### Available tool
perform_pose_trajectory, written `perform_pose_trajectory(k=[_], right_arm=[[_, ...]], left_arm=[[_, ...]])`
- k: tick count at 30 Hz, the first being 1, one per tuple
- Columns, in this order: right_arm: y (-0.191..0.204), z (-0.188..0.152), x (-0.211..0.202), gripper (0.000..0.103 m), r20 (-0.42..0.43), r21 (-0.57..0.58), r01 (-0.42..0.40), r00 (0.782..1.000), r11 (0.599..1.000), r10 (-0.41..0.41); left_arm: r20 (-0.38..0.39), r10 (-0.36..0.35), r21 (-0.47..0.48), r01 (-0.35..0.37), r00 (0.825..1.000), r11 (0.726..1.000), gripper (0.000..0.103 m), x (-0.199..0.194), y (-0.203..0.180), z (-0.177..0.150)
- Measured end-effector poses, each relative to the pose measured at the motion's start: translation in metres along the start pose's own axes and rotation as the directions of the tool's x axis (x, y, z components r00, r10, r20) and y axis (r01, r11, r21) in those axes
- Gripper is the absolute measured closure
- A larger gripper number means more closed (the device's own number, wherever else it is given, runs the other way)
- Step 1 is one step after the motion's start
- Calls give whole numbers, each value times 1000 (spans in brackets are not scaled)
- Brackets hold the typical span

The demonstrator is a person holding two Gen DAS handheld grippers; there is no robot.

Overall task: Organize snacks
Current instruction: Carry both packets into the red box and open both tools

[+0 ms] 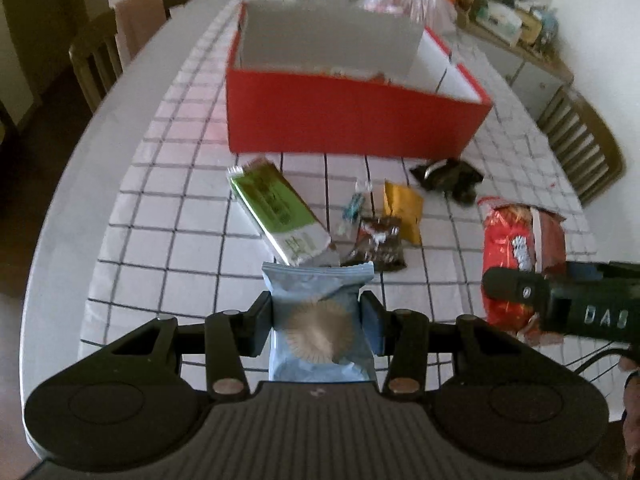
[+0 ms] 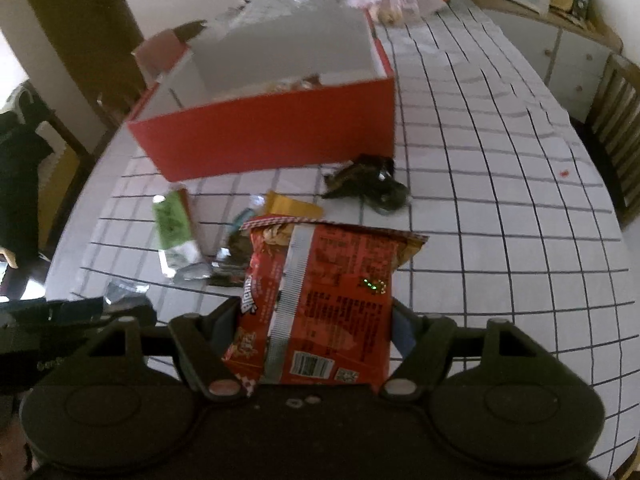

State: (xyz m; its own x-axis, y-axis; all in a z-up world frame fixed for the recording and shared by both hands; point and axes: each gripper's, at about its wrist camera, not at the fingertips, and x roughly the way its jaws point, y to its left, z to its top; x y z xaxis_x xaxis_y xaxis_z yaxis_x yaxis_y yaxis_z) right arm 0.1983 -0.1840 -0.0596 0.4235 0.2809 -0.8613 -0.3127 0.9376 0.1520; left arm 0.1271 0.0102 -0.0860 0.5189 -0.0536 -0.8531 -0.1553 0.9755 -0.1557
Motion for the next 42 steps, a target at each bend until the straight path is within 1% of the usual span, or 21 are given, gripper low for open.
perform_pose_trajectory(k=[4, 10, 14, 18, 23, 29, 37, 42], right_arm=[[16, 2, -18, 29, 38, -32, -6, 999, 999, 7], [31, 14, -38, 29, 105, -75, 6, 994, 997, 2], [36, 24, -45, 29, 139, -96, 18, 990, 995, -4], [37, 42, -46, 29, 163, -109, 23, 987, 994, -5], [35, 68, -41, 29, 186, -134, 17, 983, 991, 9], [33, 104, -23, 29, 192, -165, -1, 981, 986, 33], [23, 154, 11, 29, 159, -207, -11, 986, 978, 44], [19, 179, 38, 29, 140, -226, -12, 989, 974, 44]], left_arm=[[56, -11, 11, 11, 998, 1000, 57, -21, 4, 9], [135, -17, 36, 12, 991, 999, 57, -45, 6, 27], [173, -21, 54, 12, 985, 998, 57, -54, 4, 43], [206, -18, 67, 5, 978, 998, 57, -59, 1, 62], [228, 10, 68, -26, 974, 997, 57, -55, 0, 88], [233, 50, 54, -64, 971, 996, 57, -40, 3, 130], [230, 92, 44, -105, 969, 993, 57, -13, 2, 173], [200, 108, 38, -118, 974, 992, 57, 12, 5, 196]])
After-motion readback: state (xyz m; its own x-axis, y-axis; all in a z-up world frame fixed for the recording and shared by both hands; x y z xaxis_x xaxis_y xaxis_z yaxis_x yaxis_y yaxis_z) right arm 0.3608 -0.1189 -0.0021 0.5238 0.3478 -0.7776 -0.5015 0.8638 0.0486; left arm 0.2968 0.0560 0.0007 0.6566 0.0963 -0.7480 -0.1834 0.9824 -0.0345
